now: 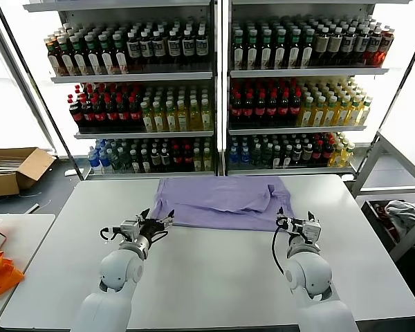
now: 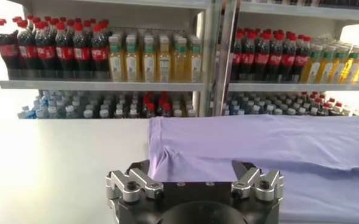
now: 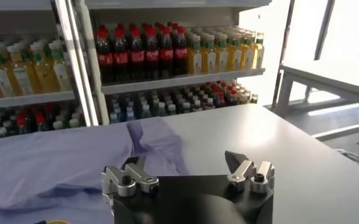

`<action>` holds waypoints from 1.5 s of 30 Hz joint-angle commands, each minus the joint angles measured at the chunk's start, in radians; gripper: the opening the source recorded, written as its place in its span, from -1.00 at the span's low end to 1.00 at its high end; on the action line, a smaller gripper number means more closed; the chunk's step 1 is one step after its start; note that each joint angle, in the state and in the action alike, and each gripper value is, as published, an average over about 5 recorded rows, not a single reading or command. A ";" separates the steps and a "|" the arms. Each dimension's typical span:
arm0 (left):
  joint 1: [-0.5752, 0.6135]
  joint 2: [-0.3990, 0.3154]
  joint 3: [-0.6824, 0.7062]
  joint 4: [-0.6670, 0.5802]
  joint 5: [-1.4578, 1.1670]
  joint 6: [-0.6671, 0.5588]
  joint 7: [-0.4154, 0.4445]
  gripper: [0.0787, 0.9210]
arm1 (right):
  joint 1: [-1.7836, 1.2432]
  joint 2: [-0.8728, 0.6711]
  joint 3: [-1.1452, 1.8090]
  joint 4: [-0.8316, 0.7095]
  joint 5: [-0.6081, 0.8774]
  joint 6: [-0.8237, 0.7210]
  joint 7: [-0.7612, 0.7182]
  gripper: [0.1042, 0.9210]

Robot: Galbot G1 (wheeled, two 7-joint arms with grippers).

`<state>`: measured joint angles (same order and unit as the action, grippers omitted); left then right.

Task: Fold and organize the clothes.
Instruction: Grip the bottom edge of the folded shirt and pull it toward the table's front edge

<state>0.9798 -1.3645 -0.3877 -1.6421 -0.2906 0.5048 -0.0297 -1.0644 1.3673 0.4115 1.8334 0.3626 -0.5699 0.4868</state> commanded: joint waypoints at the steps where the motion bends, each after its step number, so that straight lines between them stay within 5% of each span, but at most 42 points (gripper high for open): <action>1: 0.006 0.003 0.001 0.006 0.003 0.010 -0.001 0.77 | -0.048 -0.008 0.013 -0.003 -0.012 -0.010 0.015 0.76; 13: -0.042 0.017 0.011 0.069 -0.009 0.040 -0.005 0.77 | 0.011 -0.002 -0.013 -0.115 -0.004 -0.011 0.012 0.75; 23: -0.063 0.040 0.006 0.103 -0.033 0.070 -0.026 0.74 | 0.039 0.019 -0.033 -0.187 -0.012 -0.009 0.000 0.43; 45: 0.072 0.017 0.011 0.036 0.013 0.068 -0.009 -0.71 | -0.074 0.033 -0.047 -0.054 -0.022 -0.009 -0.001 -0.96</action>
<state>0.9962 -1.3356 -0.3773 -1.5871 -0.2978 0.5670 -0.0455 -1.1081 1.3957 0.3750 1.7220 0.3444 -0.5743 0.4819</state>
